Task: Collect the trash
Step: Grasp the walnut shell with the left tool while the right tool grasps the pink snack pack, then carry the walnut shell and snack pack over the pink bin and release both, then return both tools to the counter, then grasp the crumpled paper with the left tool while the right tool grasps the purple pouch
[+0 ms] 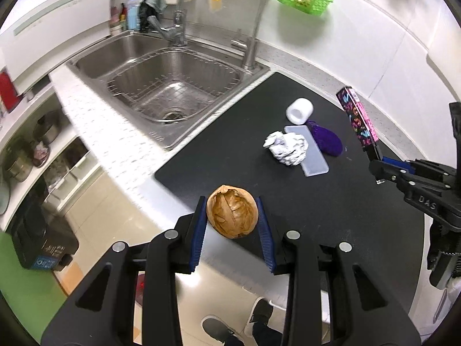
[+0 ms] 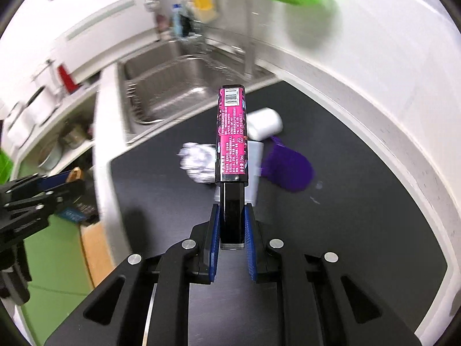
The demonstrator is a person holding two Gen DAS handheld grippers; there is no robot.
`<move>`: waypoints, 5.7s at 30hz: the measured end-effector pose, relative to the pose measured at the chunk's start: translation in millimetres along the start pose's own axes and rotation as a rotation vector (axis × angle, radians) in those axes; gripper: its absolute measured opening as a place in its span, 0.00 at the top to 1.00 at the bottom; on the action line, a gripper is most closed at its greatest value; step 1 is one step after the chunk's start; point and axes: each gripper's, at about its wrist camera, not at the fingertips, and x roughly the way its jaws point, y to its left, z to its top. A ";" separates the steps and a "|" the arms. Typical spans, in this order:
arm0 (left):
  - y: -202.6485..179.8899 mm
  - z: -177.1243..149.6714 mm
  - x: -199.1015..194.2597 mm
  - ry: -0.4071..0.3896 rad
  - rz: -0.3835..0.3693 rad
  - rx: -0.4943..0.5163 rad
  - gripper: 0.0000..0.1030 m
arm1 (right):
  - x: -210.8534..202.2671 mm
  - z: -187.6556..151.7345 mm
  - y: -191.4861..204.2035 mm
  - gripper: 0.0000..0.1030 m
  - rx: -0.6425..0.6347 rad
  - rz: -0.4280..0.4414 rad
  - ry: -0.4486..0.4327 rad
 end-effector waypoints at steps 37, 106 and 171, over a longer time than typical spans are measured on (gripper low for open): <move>290.6 -317.3 121.5 0.203 0.233 -0.545 0.67 | 288.8 -155.3 352.4 0.85 -0.561 0.396 0.380; 252.1 -246.4 -62.4 0.051 0.269 -0.534 0.03 | 118.1 -100.2 337.5 0.06 -0.464 0.371 0.250; -81.2 81.3 171.3 0.149 -0.002 0.045 0.55 | 138.6 38.5 -128.6 0.16 -0.040 -0.025 0.127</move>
